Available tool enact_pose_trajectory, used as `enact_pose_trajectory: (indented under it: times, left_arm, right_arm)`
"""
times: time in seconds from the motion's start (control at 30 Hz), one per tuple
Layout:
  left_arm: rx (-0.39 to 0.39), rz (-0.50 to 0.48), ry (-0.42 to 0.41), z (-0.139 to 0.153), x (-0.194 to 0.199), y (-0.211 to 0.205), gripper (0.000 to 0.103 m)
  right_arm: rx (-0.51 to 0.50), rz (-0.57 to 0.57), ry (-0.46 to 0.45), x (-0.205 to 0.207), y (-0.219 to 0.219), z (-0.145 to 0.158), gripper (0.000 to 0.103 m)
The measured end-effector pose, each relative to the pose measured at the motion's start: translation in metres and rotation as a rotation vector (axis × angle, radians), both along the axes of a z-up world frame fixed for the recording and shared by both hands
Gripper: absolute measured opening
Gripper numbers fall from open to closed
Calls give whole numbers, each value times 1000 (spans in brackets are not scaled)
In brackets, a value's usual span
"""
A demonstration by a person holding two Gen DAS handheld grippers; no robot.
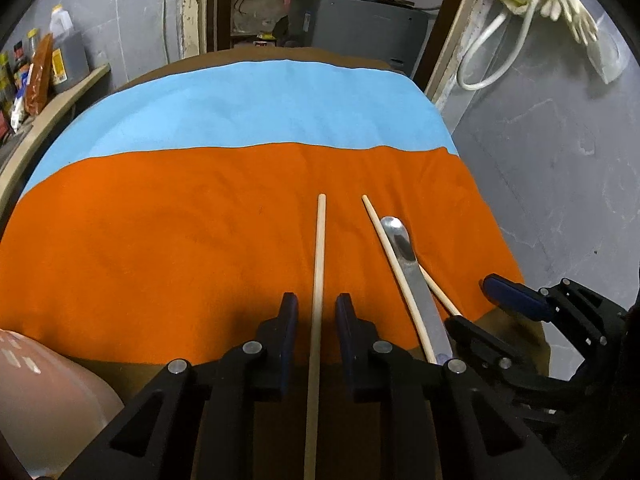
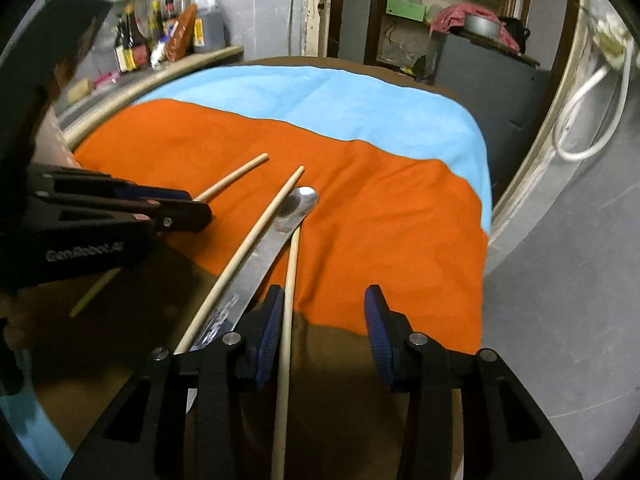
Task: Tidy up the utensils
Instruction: 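Close the right tool on a second wooden chopstick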
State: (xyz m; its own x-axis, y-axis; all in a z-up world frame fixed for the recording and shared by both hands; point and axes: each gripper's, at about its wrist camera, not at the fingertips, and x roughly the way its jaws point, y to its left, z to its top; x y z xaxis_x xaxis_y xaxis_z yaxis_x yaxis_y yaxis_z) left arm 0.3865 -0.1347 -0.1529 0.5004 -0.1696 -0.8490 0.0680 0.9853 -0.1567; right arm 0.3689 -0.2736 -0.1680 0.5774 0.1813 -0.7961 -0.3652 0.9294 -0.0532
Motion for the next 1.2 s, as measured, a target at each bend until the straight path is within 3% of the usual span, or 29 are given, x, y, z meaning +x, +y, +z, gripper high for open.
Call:
enact_pose_trajectory:
  times: [0.23, 0.33, 0.5, 0.67, 0.87, 1.03, 1.2]
  left_arm:
    - [-15, 6, 4, -1, 2, 2, 15]
    - [-23, 5, 4, -1, 2, 3, 15]
    - [-29, 1, 5, -1, 3, 4, 15]
    - [-38, -3, 14, -1, 3, 7, 13]
    - [-45, -15, 44, -2, 8, 7, 12]
    - [-6, -45, 70, -2, 13, 1, 12]
    - [-29, -38, 69, 1, 11, 3, 5]
  right_arm:
    - [-26, -59, -21, 9, 1, 3, 22]
    - [-24, -68, -33, 10, 0, 4, 8]
    - [18, -90, -7, 16, -9, 0, 8]
    - [123, -163, 90, 17, -27, -2, 8]
    - [38, -84, 163, 30, -18, -5, 10]
    - [-42, -58, 155, 30, -5, -3, 9]
    - [19, -112, 148, 26, -9, 6, 7]
